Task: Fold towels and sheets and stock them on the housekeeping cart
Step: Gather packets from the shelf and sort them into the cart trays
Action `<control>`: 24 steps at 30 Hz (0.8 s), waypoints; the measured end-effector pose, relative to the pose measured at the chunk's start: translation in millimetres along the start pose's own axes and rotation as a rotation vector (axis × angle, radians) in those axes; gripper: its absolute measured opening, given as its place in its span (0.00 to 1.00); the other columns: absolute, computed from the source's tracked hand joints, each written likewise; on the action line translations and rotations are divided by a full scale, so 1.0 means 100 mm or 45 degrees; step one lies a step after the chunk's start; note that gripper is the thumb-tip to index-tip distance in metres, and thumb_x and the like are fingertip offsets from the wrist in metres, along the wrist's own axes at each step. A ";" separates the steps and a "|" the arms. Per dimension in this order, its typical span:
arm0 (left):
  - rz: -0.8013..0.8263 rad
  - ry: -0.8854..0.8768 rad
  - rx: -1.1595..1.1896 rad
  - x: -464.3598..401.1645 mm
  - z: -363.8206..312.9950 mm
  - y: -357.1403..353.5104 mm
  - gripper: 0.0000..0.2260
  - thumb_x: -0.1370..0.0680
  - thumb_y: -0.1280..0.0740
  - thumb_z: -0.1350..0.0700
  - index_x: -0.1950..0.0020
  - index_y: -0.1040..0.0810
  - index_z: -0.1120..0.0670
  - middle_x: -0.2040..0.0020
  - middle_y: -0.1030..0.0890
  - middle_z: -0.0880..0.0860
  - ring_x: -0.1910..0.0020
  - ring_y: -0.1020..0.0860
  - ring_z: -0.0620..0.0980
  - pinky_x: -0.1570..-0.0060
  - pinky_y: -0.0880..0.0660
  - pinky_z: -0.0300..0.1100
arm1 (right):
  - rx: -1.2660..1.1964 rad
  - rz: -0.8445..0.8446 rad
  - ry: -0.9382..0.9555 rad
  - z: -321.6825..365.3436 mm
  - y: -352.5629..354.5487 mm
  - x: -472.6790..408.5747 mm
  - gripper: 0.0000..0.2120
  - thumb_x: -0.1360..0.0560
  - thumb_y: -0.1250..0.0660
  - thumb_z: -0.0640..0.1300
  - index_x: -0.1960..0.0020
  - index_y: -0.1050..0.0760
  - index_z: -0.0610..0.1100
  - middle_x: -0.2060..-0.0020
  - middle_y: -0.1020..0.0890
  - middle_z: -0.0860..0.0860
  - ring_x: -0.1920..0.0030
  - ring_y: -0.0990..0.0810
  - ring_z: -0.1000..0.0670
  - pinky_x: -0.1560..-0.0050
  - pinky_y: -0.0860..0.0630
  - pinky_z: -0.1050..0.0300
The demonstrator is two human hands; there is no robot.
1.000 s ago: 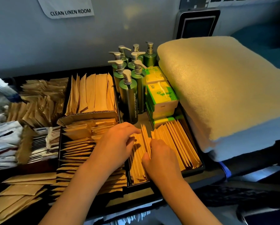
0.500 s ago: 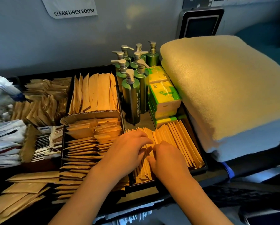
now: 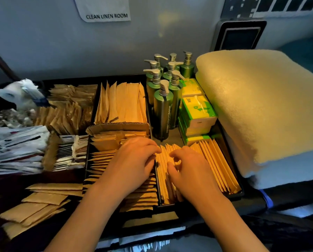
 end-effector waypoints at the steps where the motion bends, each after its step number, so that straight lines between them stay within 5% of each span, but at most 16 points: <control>1: -0.032 0.027 0.005 0.07 0.09 0.10 0.13 0.20 0.33 0.52 0.36 0.19 0.43 0.38 0.21 0.39 0.36 0.28 0.39 0.30 0.29 0.45 | -0.013 0.000 0.031 0.11 0.00 -0.02 0.14 0.20 0.33 0.52 0.35 0.21 0.54 0.47 0.22 0.58 0.52 0.25 0.59 0.51 0.26 0.65; 5: -0.149 0.151 0.010 0.47 0.53 0.48 0.13 0.20 0.32 0.52 0.37 0.19 0.42 0.37 0.22 0.38 0.35 0.28 0.39 0.32 0.29 0.46 | -0.080 -0.003 0.206 0.69 -0.10 -0.06 0.10 0.21 0.32 0.52 0.41 0.20 0.55 0.52 0.23 0.61 0.54 0.26 0.59 0.55 0.32 0.71; 15: -0.292 0.436 -0.005 1.52 1.44 0.98 0.13 0.22 0.28 0.59 0.40 0.15 0.48 0.41 0.19 0.43 0.40 0.24 0.44 0.38 0.25 0.44 | -0.049 0.186 0.620 2.07 -0.75 0.00 0.13 0.24 0.29 0.50 0.40 0.20 0.54 0.48 0.22 0.55 0.48 0.22 0.53 0.49 0.22 0.55; 24: -0.175 0.547 0.038 1.99 2.00 0.93 0.14 0.23 0.28 0.56 0.38 0.17 0.45 0.41 0.20 0.39 0.39 0.25 0.40 0.38 0.24 0.45 | 0.297 0.488 0.660 2.52 -1.45 -0.01 0.16 0.26 0.29 0.46 0.38 0.21 0.53 0.44 0.20 0.54 0.44 0.20 0.46 0.45 0.19 0.48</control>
Point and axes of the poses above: each hand's wrist, its own x-axis away from the middle knuckle, its own y-axis out of the back of the hand, z = x × y, the point moved 6 cm from there along -x, towards the middle knuckle
